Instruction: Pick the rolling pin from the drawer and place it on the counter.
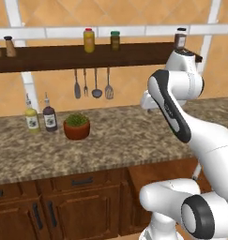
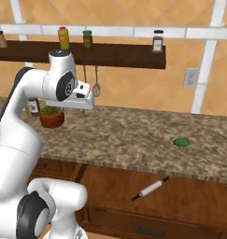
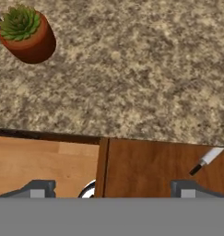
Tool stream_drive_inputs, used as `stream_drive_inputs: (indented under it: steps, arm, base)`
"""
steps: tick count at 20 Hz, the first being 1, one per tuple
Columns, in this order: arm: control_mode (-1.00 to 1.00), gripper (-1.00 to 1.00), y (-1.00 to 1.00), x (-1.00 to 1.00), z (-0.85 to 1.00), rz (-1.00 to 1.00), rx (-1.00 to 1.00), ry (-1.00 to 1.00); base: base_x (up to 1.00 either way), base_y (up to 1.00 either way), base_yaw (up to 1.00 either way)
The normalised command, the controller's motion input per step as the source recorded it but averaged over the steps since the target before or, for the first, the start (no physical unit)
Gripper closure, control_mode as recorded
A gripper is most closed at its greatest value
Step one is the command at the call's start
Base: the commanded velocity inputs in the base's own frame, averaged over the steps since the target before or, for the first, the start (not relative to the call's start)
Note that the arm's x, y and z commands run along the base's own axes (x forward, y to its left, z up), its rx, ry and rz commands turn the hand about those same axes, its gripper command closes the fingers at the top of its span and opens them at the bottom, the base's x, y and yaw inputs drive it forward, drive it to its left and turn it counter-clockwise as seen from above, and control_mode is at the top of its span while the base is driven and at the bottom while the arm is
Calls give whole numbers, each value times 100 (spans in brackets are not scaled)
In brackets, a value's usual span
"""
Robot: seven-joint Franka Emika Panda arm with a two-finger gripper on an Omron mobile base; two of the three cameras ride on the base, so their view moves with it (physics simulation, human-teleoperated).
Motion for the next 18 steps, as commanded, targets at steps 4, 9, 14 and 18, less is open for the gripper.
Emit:
stream_drive_inputs:
  steps: [4,9,14,18]
  arm:
    - [100,-100,0,0,0,0,0,0]
    - [100,-100,0,0,0,0,0,0]
    - [100,-100,0,0,0,0,0,0]
    - [100,-100,0,0,0,0,0,0]
  base:
    - [0,98,0]
    - [0,40,-22]
    - [9,26,-36]
    - [4,50,-35]
